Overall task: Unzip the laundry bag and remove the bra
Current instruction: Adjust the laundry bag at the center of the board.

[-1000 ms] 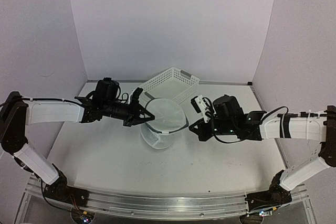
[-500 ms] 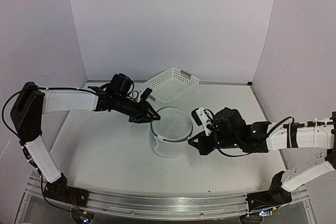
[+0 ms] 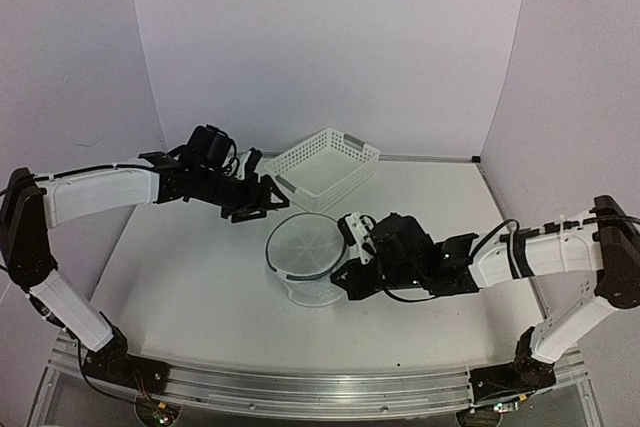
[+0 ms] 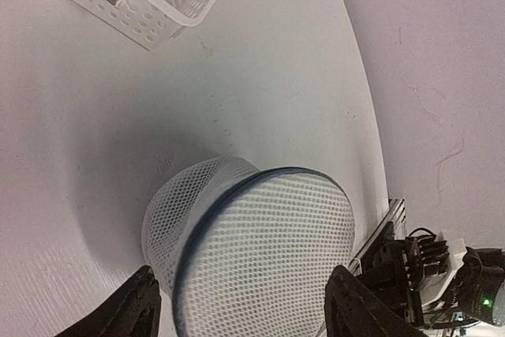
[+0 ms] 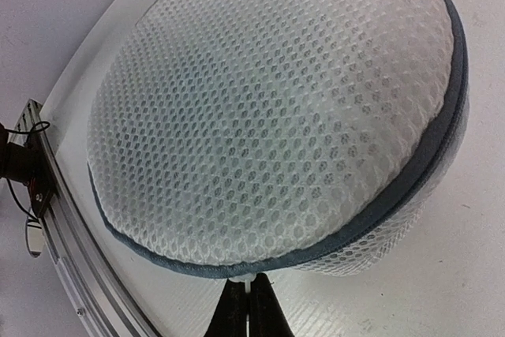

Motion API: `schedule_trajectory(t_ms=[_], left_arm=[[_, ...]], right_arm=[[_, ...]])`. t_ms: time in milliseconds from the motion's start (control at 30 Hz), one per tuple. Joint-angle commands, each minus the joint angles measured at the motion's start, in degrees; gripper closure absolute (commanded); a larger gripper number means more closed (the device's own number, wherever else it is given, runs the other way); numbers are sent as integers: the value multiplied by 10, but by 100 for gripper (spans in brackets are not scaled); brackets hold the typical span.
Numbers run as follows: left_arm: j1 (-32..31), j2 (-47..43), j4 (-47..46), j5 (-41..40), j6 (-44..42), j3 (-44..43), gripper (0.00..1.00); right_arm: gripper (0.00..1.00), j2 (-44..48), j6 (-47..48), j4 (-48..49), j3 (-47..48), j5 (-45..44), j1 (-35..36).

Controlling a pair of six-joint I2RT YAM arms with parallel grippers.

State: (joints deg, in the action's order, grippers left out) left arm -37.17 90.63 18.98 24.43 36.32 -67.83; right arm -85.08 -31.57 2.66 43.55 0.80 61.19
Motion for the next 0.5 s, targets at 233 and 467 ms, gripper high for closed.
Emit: schedule_trajectory(t_ms=[233, 467], left_arm=[[2, -114, 17, 18, 40, 74, 26], [2, -144, 11, 57, 82, 110, 24]], right_arm=[[100, -87, -56, 87, 106, 10, 19], [100, -114, -109, 116, 117, -33, 19]])
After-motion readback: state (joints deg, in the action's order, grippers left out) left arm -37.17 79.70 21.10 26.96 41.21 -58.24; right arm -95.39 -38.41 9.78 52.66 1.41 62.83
